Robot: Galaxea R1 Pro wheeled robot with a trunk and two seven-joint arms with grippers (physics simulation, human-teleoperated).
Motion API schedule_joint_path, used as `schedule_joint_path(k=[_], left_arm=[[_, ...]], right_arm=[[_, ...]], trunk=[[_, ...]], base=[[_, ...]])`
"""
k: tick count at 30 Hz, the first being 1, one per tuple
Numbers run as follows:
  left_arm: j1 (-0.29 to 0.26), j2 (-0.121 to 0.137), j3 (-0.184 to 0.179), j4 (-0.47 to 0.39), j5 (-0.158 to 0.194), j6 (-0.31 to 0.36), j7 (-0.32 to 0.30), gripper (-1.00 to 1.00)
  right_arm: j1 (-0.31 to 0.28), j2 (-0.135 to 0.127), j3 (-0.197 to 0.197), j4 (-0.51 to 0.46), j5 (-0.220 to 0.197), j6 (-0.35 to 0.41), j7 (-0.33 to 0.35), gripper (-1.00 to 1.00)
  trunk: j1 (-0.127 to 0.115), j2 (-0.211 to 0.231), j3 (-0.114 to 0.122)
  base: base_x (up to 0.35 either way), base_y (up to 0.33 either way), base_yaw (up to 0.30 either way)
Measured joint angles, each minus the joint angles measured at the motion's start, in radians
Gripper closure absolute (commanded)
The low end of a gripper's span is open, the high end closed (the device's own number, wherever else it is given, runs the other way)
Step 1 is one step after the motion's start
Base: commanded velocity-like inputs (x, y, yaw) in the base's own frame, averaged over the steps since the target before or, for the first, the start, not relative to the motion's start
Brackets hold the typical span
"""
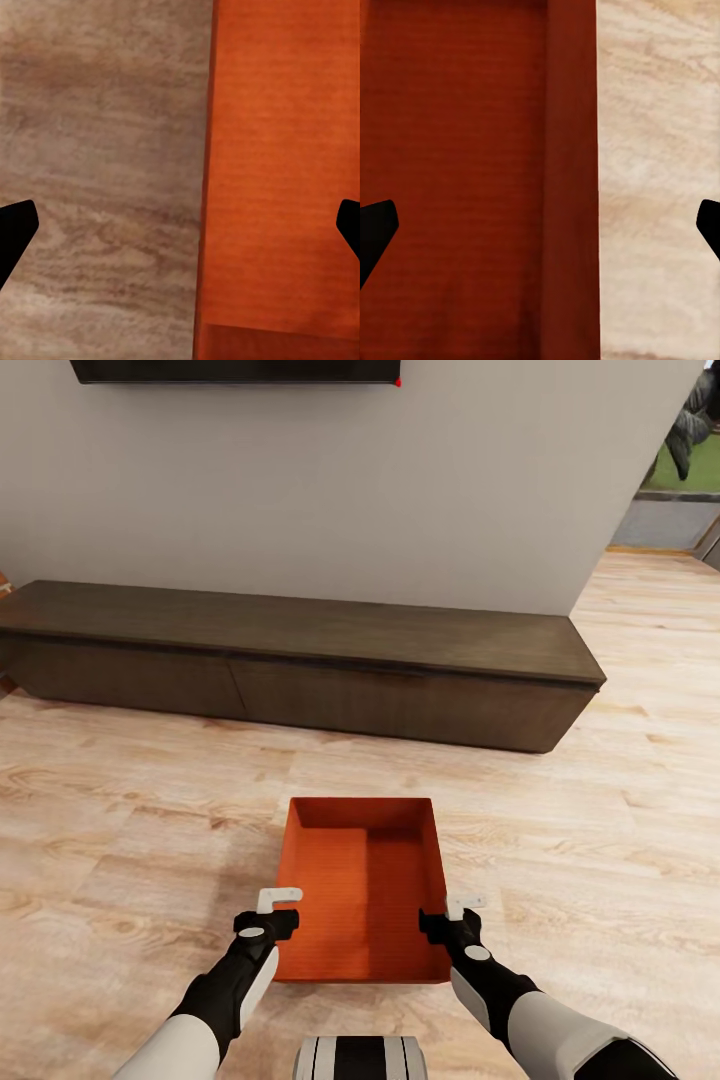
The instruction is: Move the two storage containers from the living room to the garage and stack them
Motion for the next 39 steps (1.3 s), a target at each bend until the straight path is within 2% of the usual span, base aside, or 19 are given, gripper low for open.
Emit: schedule_joint_path(k=[17,18,19,22,24,37,39], left_arm=[[0.001,-0.002,0.002,0.017,0.006,0.002,-0.004,-1.00],[0.001,-0.002,0.002,0.018,0.007,0.001,-0.005,1.00],[0.001,-0.002,0.002,0.018,0.007,0.001,-0.005,1.00],[0.001,-0.002,0.002,0.021,0.009,0.002,-0.005,1.00],[0.001,-0.003,-0.001,0.020,0.026,-0.001,-0.009,1.00],[0.000,-0.004,-0.005,0.016,0.014,0.000,-0.004,1.00],[0.000,-0.004,-0.005,0.017,0.015,0.001,-0.004,1.00]], right_arm=[[0.000,0.001,0.000,0.000,-0.001,-0.002,0.000,-1.00],[0.000,0.001,0.000,0.000,-0.001,-0.002,0.000,-1.00],[0.000,0.001,0.000,0.000,-0.001,-0.002,0.000,1.00],[0.000,0.001,-0.001,0.000,-0.001,-0.002,-0.001,1.00],[0.000,0.002,0.008,-0.001,0.005,0.000,0.002,1.00],[0.000,0.000,0.004,-0.001,0.004,-0.001,-0.001,1.00],[0.000,0.000,0.003,0.000,0.003,0.000,0.000,1.00]], trunk=[[0.000,0.000,0.000],[0.000,0.000,0.000],[0.000,0.000,0.000],[0.000,0.000,0.000],[0.000,0.000,0.000],[0.000,0.000,0.000],[-0.008,0.014,0.006]], base=[[0.000,0.000,0.000],[0.000,0.000,0.000],[0.000,0.000,0.000],[0.000,0.000,0.000],[0.000,0.000,0.000],[0.000,0.000,0.000],[0.000,0.000,0.000]])
